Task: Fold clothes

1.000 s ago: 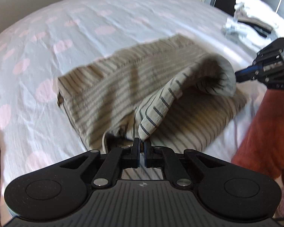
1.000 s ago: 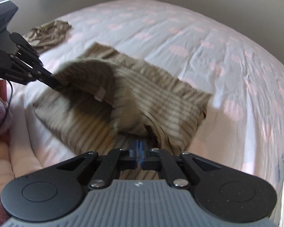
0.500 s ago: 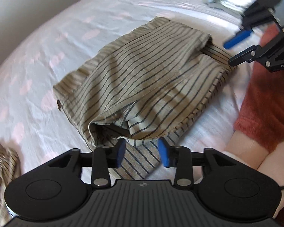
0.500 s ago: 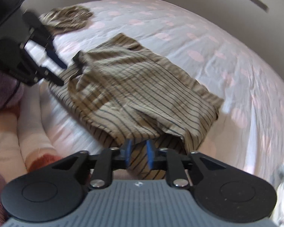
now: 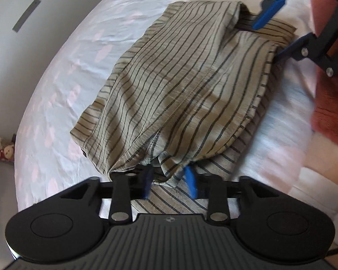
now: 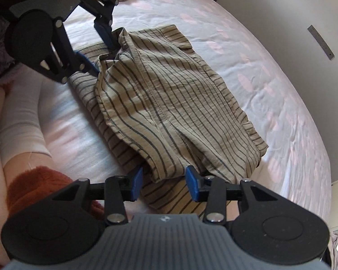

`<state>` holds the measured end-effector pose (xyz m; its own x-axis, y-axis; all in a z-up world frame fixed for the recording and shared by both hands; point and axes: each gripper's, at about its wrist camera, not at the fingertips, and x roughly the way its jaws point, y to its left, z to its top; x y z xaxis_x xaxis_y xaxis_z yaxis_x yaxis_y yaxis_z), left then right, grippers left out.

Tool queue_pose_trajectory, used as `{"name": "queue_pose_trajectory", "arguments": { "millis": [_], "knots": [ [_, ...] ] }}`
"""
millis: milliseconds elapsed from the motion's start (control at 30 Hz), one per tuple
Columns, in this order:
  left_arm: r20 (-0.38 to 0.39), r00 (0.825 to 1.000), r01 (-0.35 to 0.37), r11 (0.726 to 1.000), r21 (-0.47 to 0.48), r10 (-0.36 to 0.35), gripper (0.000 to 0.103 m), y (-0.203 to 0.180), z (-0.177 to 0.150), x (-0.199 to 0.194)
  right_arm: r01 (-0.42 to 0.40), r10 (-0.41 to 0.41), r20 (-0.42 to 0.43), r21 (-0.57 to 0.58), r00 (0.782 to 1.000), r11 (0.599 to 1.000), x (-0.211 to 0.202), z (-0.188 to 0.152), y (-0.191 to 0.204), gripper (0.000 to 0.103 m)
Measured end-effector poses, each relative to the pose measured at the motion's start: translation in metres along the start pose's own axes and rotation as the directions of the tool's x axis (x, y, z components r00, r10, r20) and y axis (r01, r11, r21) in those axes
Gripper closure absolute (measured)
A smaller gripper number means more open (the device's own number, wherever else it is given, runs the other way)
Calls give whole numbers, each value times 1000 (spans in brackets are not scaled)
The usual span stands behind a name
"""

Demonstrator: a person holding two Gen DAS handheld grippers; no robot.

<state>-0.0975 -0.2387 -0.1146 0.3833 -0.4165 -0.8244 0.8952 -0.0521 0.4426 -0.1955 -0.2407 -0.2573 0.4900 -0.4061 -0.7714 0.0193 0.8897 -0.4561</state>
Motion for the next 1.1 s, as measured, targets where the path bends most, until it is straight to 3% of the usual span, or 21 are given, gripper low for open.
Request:
{"name": "queue_pose_trajectory", "arguments": {
  "millis": [67, 100, 167, 233, 433, 633, 833, 1000, 1100],
  "knots": [
    [-1, 1000, 3, 999, -34, -3, 98, 4, 1, 1, 2, -2, -6, 15, 1000, 1000, 0, 0, -2, 92],
    [-2, 1000, 5, 999, -50, -5, 100, 6, 1, 1, 1, -1, -4, 26, 1000, 1000, -1, 1, -3, 94],
    [44, 997, 67, 980, -186, -60, 102, 22, -1, -9, 12, -12, 6, 54, 1000, 998, -7, 3, -8, 98],
    [88, 989, 139, 942, -305, -118, 103, 36, -3, -16, 19, -20, 12, 72, 1000, 997, -14, 6, -15, 99],
    [132, 950, 311, 816, -487, -283, 103, 49, -12, -10, 40, -39, -41, 22, 998, 999, -15, 3, -20, 99],
    [12, 947, 289, 833, -471, -322, 103, 33, -17, 12, -9, 8, -105, -14, 994, 1000, 5, -8, -7, 99],
    [-23, 936, 300, 831, -469, -351, 103, 31, -20, 18, -55, 52, -122, -15, 991, 998, 8, -8, -10, 97],
    [21, 914, 358, 781, -512, -405, 100, 41, -31, 10, -86, 87, -78, 12, 993, 996, -4, -12, -17, 94],
    [82, 889, 420, 732, -536, -450, 93, 48, -40, 1, -99, 102, -25, 80, 995, 992, -19, -19, -29, 84]
  ]
}}
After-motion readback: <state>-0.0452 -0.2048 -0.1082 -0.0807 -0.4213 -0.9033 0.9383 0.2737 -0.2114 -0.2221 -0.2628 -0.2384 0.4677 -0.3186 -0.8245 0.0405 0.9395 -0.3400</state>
